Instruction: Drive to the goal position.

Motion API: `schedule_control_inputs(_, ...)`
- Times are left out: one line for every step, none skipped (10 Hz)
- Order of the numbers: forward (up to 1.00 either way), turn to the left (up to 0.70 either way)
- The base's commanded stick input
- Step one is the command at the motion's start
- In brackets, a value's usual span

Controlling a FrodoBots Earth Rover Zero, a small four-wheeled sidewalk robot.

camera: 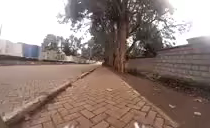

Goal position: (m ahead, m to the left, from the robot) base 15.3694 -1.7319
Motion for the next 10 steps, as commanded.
schedule_control_inputs(0.5,0.12)
schedule_control_inputs(0.5,0.11)
schedule_control_inputs(0.5,0.1)
schedule_control_inputs(0.5,0.21)
schedule_control_inputs(0.5,0.22)
schedule_control_inputs(0.5,0.08)
schedule_control_inputs(0.5,0.19)
schedule_control_inputs(0.5,0.27)
schedule_control_inputs(0.5,0.28)
schedule_control_inputs(0.5,0.3)
